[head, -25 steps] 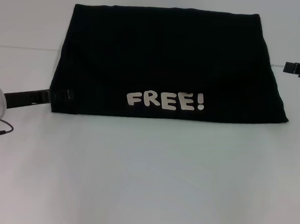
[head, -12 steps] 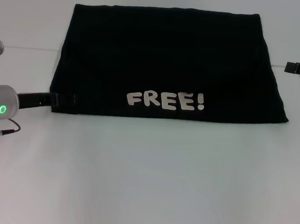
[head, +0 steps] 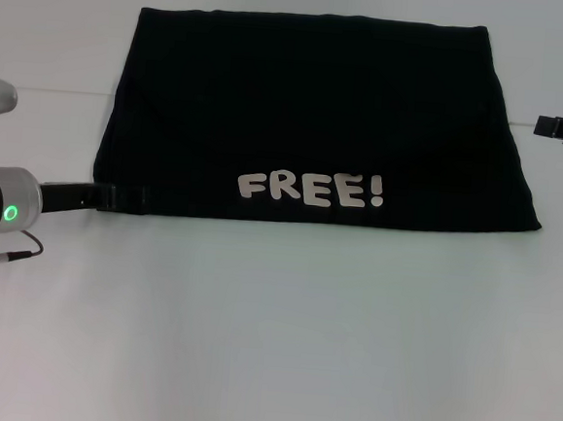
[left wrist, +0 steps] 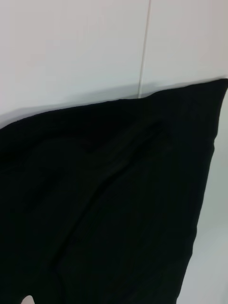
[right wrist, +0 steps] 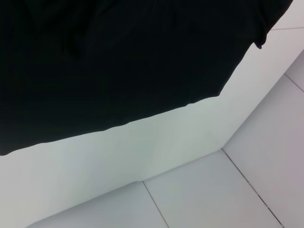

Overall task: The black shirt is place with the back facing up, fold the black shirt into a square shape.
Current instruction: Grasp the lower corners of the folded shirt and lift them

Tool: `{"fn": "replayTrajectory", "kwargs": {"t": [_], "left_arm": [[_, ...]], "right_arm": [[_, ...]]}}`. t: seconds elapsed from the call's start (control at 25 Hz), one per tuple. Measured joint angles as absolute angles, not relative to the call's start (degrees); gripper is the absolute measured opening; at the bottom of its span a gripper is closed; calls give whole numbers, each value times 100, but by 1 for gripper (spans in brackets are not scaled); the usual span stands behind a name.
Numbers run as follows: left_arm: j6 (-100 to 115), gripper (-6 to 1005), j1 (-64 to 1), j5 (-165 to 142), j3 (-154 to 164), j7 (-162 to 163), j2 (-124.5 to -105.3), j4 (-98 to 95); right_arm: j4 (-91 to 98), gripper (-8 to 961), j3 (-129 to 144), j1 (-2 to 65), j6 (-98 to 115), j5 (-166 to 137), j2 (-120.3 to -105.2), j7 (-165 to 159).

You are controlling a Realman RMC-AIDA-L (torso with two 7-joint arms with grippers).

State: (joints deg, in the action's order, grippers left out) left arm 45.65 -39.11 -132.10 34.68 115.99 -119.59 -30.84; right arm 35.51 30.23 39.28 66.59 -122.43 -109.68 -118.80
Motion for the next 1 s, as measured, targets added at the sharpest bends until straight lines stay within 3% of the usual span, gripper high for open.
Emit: {"fn": "replayTrajectory", "kwargs": {"t": [0.12,0.36,0.48,0.68,1.0], "left_arm": [[4559,865,-3894,-13234,3468,11600,-11963,-3084],[4503,736,-3862,-13309,3425,11608,-11962,-3084],[4491,514,-3861,-13369,3427,11609,-11962,-3085],[4483,242,-3858,-13380,3439,11610,-11962,-3085],[4473,68,-3886,-13449,3427,11644,-11945,-3123]], "right_arm": [[3551,679,3024,3929,6668,-12243,-10968,-11878],[3551,678,3024,3917,6691,-12231,-10968,-11877],[3551,677,3024,3905,6701,-12219,-10968,-11875],[3551,673,3023,3890,6717,-12225,-10968,-11875],[3549,656,3031,3957,6696,-13068,-10894,-12181]]}}
